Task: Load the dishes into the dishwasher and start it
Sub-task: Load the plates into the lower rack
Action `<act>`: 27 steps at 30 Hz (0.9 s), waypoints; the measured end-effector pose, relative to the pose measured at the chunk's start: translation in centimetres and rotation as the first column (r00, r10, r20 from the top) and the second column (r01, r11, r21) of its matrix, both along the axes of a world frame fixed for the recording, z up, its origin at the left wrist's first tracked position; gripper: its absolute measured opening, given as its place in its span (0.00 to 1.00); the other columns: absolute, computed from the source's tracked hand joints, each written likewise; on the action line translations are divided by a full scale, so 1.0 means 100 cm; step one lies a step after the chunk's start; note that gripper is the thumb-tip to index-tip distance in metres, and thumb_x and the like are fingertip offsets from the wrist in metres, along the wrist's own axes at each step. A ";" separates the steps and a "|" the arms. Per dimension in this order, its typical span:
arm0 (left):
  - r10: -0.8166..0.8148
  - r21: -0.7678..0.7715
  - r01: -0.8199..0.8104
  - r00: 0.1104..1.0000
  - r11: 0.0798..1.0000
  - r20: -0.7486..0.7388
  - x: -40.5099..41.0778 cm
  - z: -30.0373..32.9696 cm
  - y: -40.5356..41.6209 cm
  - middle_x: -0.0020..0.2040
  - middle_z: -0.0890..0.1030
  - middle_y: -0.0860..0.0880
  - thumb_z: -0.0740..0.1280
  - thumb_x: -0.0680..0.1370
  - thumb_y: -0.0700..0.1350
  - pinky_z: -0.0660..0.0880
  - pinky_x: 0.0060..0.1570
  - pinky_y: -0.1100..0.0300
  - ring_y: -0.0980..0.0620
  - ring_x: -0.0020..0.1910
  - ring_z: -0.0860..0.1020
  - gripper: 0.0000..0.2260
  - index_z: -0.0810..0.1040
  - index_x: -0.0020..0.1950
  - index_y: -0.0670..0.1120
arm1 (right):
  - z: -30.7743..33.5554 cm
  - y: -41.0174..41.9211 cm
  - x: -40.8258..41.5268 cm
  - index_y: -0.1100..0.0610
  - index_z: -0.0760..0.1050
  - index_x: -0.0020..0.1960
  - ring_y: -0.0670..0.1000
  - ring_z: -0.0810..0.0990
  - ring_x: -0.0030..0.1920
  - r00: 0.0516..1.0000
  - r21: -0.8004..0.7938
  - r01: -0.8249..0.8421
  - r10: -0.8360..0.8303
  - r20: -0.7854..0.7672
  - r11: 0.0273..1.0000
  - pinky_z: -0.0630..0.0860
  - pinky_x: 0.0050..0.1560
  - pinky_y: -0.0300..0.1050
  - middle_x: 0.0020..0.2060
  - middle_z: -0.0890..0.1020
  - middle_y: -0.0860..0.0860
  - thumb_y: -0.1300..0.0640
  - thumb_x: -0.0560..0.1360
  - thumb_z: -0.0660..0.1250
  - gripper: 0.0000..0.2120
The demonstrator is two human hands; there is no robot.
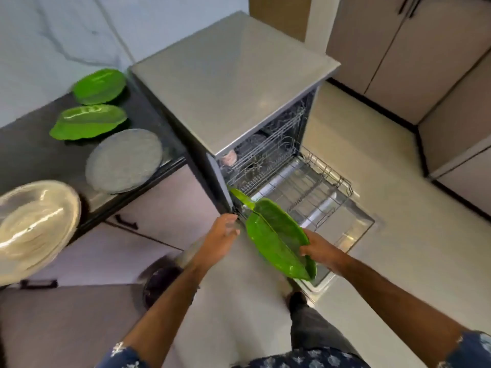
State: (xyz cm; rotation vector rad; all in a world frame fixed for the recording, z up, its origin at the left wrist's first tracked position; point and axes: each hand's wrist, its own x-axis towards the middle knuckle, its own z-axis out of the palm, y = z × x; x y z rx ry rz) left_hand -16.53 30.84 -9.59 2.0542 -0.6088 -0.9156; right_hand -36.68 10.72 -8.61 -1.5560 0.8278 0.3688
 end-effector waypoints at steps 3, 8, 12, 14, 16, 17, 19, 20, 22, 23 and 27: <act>-0.116 0.138 0.110 0.993 0.984 0.032 0.012 -0.045 -0.063 0.63 0.72 0.49 0.66 0.80 0.35 0.70 0.64 0.60 0.47 0.67 0.73 0.18 0.71 0.69 0.42 | -0.042 -0.054 0.016 0.53 0.71 0.63 0.55 0.78 0.58 0.998 -0.056 0.047 -0.049 -0.050 0.997 0.75 0.59 0.48 0.55 0.79 0.53 0.69 0.67 0.65 0.26; -0.265 0.359 0.210 0.958 0.910 0.112 0.047 -0.139 -0.130 0.72 0.69 0.44 0.67 0.80 0.40 0.62 0.71 0.54 0.46 0.72 0.68 0.25 0.64 0.76 0.43 | -0.166 -0.119 0.067 0.53 0.73 0.66 0.56 0.81 0.56 0.998 -0.156 0.037 -0.045 -0.043 0.987 0.75 0.49 0.45 0.55 0.82 0.55 0.68 0.76 0.62 0.21; -0.107 0.345 0.089 0.994 0.934 0.034 0.085 -0.226 -0.164 0.69 0.73 0.41 0.67 0.77 0.53 0.68 0.69 0.50 0.43 0.70 0.72 0.27 0.66 0.73 0.43 | -0.263 -0.131 0.118 0.57 0.74 0.65 0.59 0.82 0.53 0.998 -0.261 0.036 -0.022 0.056 0.965 0.75 0.50 0.47 0.54 0.83 0.60 0.62 0.77 0.61 0.17; 0.111 0.305 -0.086 0.991 0.948 -0.068 0.110 -0.265 -0.182 0.65 0.76 0.42 0.66 0.75 0.61 0.71 0.64 0.51 0.43 0.66 0.75 0.32 0.66 0.72 0.44 | -0.299 -0.127 0.144 0.60 0.74 0.67 0.60 0.80 0.57 0.995 -0.321 0.030 0.004 0.104 0.947 0.74 0.55 0.49 0.58 0.81 0.61 0.62 0.72 0.57 0.24; 0.293 0.254 -0.247 0.943 0.935 -0.158 0.132 -0.302 -0.204 0.67 0.75 0.41 0.66 0.71 0.66 0.74 0.63 0.41 0.41 0.63 0.77 0.39 0.63 0.74 0.46 | -0.339 -0.120 0.168 0.59 0.72 0.69 0.63 0.78 0.60 0.992 -0.407 0.007 0.045 0.118 0.913 0.76 0.58 0.53 0.61 0.79 0.62 0.60 0.67 0.52 0.32; 0.342 0.201 -0.303 0.917 0.932 -0.206 0.140 -0.319 -0.214 0.67 0.75 0.42 0.66 0.73 0.65 0.77 0.59 0.39 0.39 0.60 0.79 0.38 0.61 0.76 0.46 | -0.359 -0.115 0.180 0.60 0.72 0.69 0.64 0.78 0.59 0.987 -0.454 -0.019 0.088 0.131 0.891 0.77 0.57 0.56 0.60 0.79 0.62 0.58 0.66 0.49 0.33; 0.431 0.141 -0.409 0.880 0.901 -0.198 0.156 -0.346 -0.229 0.64 0.76 0.43 0.65 0.81 0.57 0.80 0.46 0.46 0.40 0.53 0.81 0.32 0.56 0.78 0.45 | -0.390 -0.106 0.202 0.62 0.73 0.67 0.65 0.79 0.54 0.974 -0.545 -0.050 0.163 0.160 0.837 0.79 0.51 0.58 0.57 0.80 0.62 0.56 0.67 0.47 0.33; 0.473 0.128 -0.457 0.865 0.880 -0.165 0.165 -0.359 -0.235 0.65 0.76 0.43 0.66 0.81 0.55 0.81 0.45 0.48 0.41 0.54 0.81 0.32 0.56 0.78 0.45 | -0.399 -0.101 0.213 0.63 0.73 0.67 0.65 0.79 0.51 0.970 -0.576 -0.055 0.180 0.162 0.816 0.79 0.49 0.57 0.56 0.80 0.62 0.56 0.68 0.48 0.31; 0.519 0.091 -0.513 0.852 0.854 -0.065 0.181 -0.384 -0.240 0.70 0.74 0.43 0.73 0.71 0.57 0.79 0.57 0.40 0.41 0.63 0.78 0.39 0.58 0.77 0.50 | -0.416 -0.095 0.231 0.64 0.73 0.67 0.65 0.78 0.51 0.959 -0.621 -0.053 0.213 0.185 0.782 0.78 0.49 0.58 0.57 0.79 0.62 0.57 0.73 0.49 0.27; 0.524 0.075 -0.522 0.851 0.850 -0.012 0.198 -0.416 -0.231 0.71 0.73 0.42 0.73 0.66 0.57 0.75 0.63 0.37 0.40 0.66 0.77 0.42 0.59 0.76 0.53 | -0.423 -0.093 0.239 0.64 0.72 0.68 0.65 0.78 0.51 0.952 -0.636 -0.058 0.234 0.197 0.769 0.78 0.50 0.59 0.58 0.78 0.62 0.57 0.74 0.50 0.26; 0.512 0.163 -0.522 0.853 0.837 0.102 0.211 -0.433 -0.231 0.70 0.73 0.37 0.70 0.65 0.49 0.74 0.64 0.36 0.37 0.65 0.77 0.43 0.58 0.79 0.47 | -0.451 -0.092 0.261 0.66 0.73 0.66 0.66 0.78 0.52 0.940 -0.658 -0.083 0.278 0.197 0.748 0.78 0.52 0.60 0.56 0.79 0.64 0.52 0.79 0.49 0.26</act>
